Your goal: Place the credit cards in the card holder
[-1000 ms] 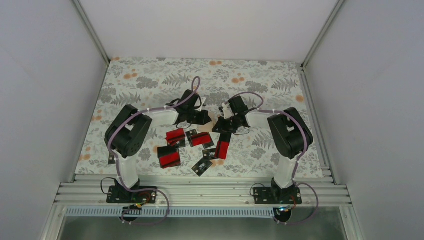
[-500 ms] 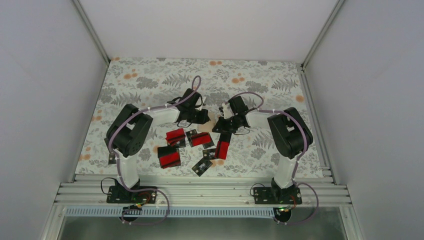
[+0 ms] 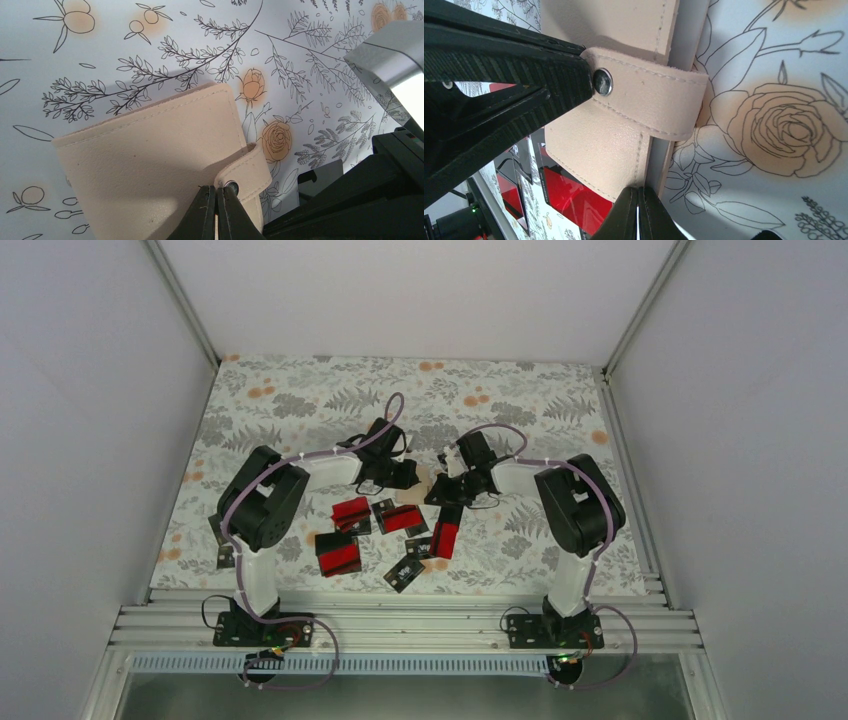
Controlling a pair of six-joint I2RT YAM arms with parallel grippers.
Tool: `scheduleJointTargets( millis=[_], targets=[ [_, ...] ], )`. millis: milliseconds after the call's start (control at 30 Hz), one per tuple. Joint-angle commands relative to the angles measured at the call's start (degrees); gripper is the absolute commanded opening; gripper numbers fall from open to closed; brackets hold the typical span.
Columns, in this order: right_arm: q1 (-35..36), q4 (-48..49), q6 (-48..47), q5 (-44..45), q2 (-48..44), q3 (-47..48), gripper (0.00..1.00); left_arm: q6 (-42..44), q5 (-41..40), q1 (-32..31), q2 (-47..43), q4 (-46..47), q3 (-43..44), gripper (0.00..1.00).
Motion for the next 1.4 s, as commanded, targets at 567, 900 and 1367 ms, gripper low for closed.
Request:
scheduleJointTargets(
  millis=[567, 900, 1367],
  targets=[
    [-0.22, -2.38, -1.08, 2.1, 3.28, 0.88, 0.04, 1.18, -3.29, -0.5, -2.46, -3.49, 0.71, 0.02],
    [-0.22, -2.44, -1.2, 2.15, 3.43, 0.79, 0.04, 0.99, -3.67, -0.84, -1.6, -3.74, 0.34, 0.02],
    [-0.23, -2.82, -1.25, 2.34, 4.09, 1.78, 0.04, 0.41, -4.76, -0.94, -3.81, -4.98, -0.55, 0.02]
  ],
)
